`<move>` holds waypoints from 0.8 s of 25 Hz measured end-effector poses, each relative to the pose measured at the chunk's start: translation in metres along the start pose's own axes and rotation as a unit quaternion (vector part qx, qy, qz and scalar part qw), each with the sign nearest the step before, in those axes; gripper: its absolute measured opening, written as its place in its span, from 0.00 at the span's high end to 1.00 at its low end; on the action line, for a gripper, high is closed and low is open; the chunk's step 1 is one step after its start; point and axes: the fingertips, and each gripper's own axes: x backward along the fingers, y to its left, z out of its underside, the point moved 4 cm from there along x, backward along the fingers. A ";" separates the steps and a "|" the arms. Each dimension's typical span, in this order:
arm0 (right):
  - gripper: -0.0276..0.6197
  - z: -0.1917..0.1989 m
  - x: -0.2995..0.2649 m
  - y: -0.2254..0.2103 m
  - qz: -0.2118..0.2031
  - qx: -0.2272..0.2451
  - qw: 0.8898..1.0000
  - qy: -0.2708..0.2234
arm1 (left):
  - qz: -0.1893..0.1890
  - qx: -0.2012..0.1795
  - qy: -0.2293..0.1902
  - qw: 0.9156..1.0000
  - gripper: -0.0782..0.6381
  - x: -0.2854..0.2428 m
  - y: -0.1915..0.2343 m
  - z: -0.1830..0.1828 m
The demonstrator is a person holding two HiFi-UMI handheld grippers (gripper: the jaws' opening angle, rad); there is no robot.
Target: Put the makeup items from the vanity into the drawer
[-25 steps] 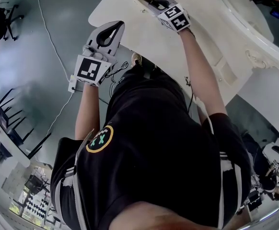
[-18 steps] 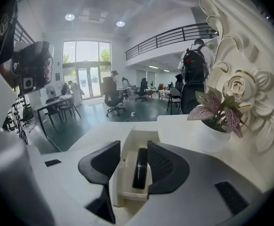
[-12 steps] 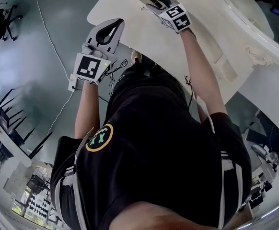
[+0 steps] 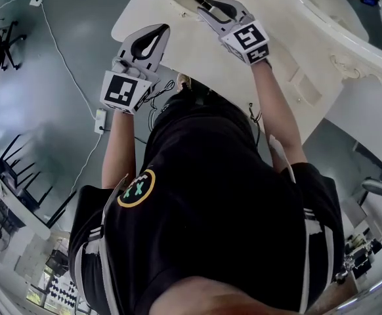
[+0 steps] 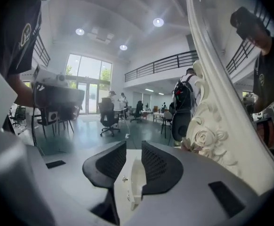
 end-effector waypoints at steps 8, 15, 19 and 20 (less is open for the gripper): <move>0.92 -0.071 0.064 0.034 0.019 0.026 0.993 -0.113 | 0.011 -0.006 -0.006 1.000 0.86 -0.012 -0.006 -0.008; 0.92 -0.081 0.095 0.065 0.026 0.012 0.991 -0.133 | 0.032 -0.002 -0.017 0.999 0.86 -0.019 -0.017 -0.012; 0.92 -0.082 0.095 0.067 0.024 0.014 0.991 -0.133 | 0.034 -0.001 -0.017 0.999 0.86 -0.021 -0.020 -0.014; 0.92 -0.083 0.095 0.066 0.026 0.015 0.990 -0.137 | 0.035 -0.001 -0.018 0.999 0.86 -0.021 -0.021 -0.014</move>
